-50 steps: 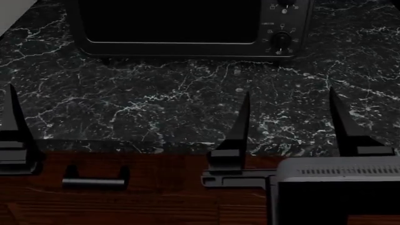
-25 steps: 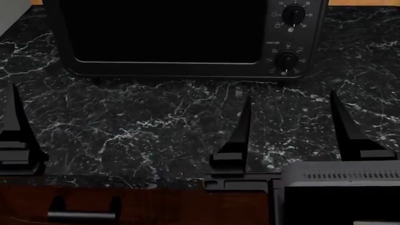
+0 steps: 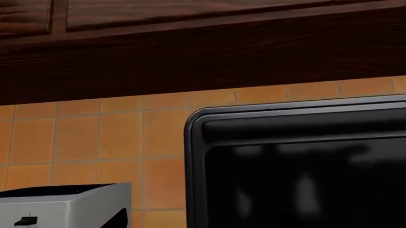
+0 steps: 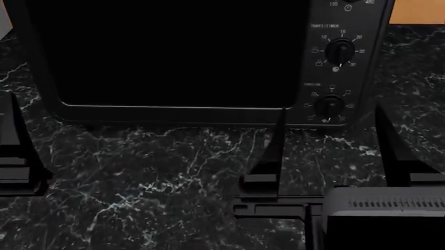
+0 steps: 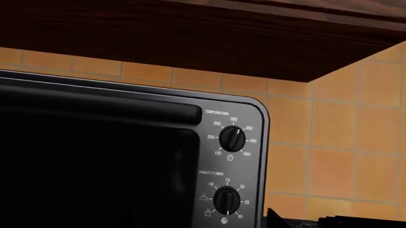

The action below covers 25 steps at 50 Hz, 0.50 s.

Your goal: Decrease the toaster oven temperature.

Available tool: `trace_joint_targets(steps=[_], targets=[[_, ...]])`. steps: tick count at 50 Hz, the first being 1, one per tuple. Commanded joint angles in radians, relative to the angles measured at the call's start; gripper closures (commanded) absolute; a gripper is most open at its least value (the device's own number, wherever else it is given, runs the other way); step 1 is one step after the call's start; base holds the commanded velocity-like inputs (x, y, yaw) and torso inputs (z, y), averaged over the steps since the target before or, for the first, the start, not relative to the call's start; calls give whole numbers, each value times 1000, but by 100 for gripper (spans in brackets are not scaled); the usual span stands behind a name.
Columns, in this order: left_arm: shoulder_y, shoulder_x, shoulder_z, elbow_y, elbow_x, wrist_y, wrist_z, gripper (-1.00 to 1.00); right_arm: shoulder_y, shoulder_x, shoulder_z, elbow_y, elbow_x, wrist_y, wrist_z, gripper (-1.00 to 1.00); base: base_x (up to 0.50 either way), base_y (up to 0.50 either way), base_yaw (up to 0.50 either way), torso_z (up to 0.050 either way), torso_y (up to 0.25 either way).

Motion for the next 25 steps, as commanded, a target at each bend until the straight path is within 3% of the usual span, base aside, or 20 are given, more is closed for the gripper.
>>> trace_joint_targets(steps=[1, 25], targets=[[0, -5, 12, 10, -2, -6, -11, -100, -16, 7, 13, -3, 13, -12, 6, -100, 309, 0, 0, 0, 0], [10, -16, 10, 15, -18, -1, -27, -100, -32, 22, 19, -7, 32, -22, 18, -100, 270, 0, 0, 0, 1]])
